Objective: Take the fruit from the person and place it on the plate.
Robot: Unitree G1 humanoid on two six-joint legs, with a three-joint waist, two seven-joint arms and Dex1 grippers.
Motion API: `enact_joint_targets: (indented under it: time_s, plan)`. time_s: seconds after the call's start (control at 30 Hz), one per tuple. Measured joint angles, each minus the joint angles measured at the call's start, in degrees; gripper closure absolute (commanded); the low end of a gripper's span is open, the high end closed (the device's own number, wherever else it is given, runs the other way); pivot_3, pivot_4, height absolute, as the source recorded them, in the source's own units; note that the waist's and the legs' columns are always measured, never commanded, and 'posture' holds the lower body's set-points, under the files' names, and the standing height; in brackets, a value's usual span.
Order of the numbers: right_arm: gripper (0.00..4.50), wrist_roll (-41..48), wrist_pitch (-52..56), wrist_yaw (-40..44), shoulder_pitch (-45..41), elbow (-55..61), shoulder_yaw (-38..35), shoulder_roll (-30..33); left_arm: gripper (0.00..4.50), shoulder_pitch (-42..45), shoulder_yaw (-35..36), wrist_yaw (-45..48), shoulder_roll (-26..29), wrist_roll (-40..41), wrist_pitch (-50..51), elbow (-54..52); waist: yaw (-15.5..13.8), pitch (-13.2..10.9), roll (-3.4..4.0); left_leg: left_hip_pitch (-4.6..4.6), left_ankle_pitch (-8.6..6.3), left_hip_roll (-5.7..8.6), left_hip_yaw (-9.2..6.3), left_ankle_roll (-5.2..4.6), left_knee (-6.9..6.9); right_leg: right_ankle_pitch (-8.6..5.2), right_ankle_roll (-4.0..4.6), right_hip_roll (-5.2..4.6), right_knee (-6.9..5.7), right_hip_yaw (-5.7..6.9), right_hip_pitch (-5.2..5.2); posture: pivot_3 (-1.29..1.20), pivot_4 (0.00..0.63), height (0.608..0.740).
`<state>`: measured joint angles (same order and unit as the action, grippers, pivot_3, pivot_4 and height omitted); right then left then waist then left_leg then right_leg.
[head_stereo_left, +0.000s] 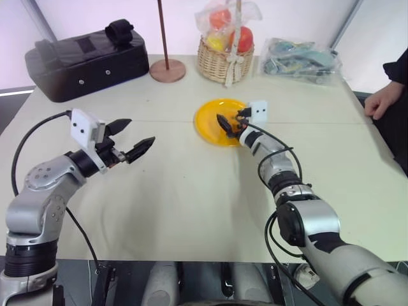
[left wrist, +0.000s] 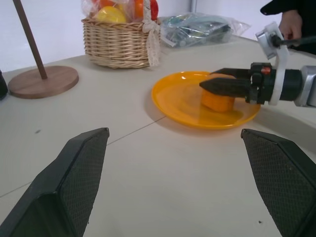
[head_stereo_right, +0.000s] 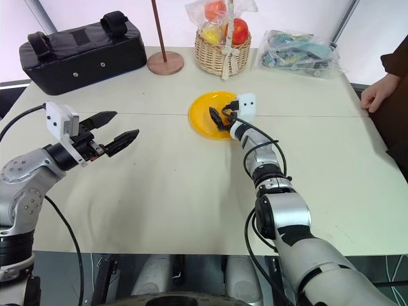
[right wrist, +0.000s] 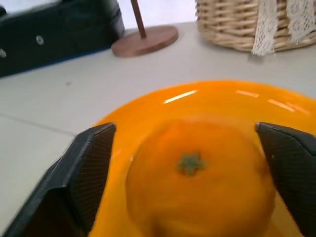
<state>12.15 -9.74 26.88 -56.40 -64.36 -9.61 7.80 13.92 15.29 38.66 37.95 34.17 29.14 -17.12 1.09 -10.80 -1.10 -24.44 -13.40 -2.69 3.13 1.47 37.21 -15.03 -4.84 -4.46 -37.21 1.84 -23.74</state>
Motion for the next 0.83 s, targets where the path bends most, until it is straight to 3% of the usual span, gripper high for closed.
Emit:
enact_joint_targets:
  time_s: [0.23, 0.43, 0.67, 0.83]
  plan:
    - [0.03, -0.09, 0.15, -0.71, -0.72, 1.82, -0.12, 0.00, 0.00, 1.04, -0.46, 0.08, 0.00, -0.01, -0.01, 0.48, 0.04, 0.00, 0.01, 0.00, 0.00, 0.00, 0.00, 0.00, 0.00, 0.00, 0.00, 0.00, -0.01, 0.00, -0.01, 0.00, 0.150, 0.740]
    - [0.03, 0.75, 4.28, 0.05, 0.27, 17.58, 0.07, 1.27, 0.00, 2.10, -0.54, 0.07, -0.03, -0.01, -0.03, 1.24, -0.17, -0.01, 0.01, -0.02, 0.00, -0.01, -0.01, 0.00, -0.01, 0.00, 0.00, -0.01, 0.00, 0.00, -0.02, 0.00, 0.150, 0.740]
    - [0.03, 3.97, 17.25, 4.46, 12.13, 45.18, 0.87, 10.59, 0.00, 1.87, -0.59, -1.64, -1.21, -1.31, -0.80, 2.18, -0.51, 0.00, 0.00, 0.00, 0.00, 0.02, -0.02, 0.00, 0.00, 0.00, 0.00, -0.06, 0.02, 0.02, 0.04, 0.00, 0.150, 0.740]
    - [0.03, 5.26, 23.46, 6.88, 21.16, 49.74, -1.62, 18.62, 0.00, 0.83, -0.65, -4.13, -3.30, -3.73, -1.53, 3.69, -0.34, 0.00, 0.00, 0.02, -0.01, 0.03, 0.01, -0.01, 0.00, 0.00, 0.00, -0.04, 0.01, 0.00, 0.02, 0.00, 0.150, 0.740]
